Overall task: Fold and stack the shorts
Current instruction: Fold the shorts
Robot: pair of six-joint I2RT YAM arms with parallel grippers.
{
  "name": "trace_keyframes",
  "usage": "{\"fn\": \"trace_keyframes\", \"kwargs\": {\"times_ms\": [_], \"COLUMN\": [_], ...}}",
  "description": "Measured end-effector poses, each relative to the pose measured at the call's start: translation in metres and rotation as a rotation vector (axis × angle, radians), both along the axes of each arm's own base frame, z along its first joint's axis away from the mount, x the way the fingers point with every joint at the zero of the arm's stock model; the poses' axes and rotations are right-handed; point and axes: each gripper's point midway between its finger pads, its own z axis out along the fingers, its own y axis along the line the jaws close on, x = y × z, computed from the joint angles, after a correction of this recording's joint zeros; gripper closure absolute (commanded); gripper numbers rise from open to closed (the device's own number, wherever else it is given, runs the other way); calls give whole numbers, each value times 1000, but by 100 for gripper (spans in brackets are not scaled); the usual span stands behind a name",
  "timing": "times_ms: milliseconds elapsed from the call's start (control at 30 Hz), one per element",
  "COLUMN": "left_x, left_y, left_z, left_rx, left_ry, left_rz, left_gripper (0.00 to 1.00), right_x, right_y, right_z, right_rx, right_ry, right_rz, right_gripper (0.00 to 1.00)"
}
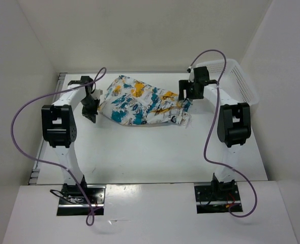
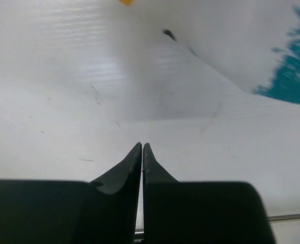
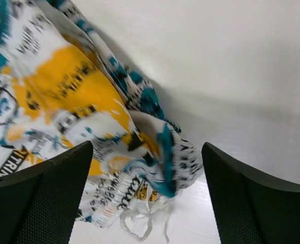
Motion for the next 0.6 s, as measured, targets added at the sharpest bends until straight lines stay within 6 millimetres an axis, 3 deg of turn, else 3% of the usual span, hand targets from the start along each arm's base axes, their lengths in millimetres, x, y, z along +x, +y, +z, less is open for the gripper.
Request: {"fn": "trace_keyframes", "kwargs": {"times_ms": [67,167,233,333,467,600], "left_x": [-4,14,27,46,72,106], "left_y": [-7,0,7,14,0,-18], "left_z": [14,38,53,70,61,34], "left_rx": [-8,-13,-14,-31,-82,-124], "left_ry": [-48,-178,-268,-378,-411,-402], "left_rz": [-15,3,19,35,2,-35], "left_gripper": [87,65,54,50,39,34], "right_x": [11,24,22,10,-27,-65], "right_y": [5,8,7,6,7,9], "right_z": [16,35,45,56,55,24], "right_rx": [5,1,-7,-2,23,47], "right_ry": [-48,-113,-132,-146,-111,-5], "right_rz": [10,17,19,32,63,82], "right_gripper": [6,6,6,6,6,6]}}
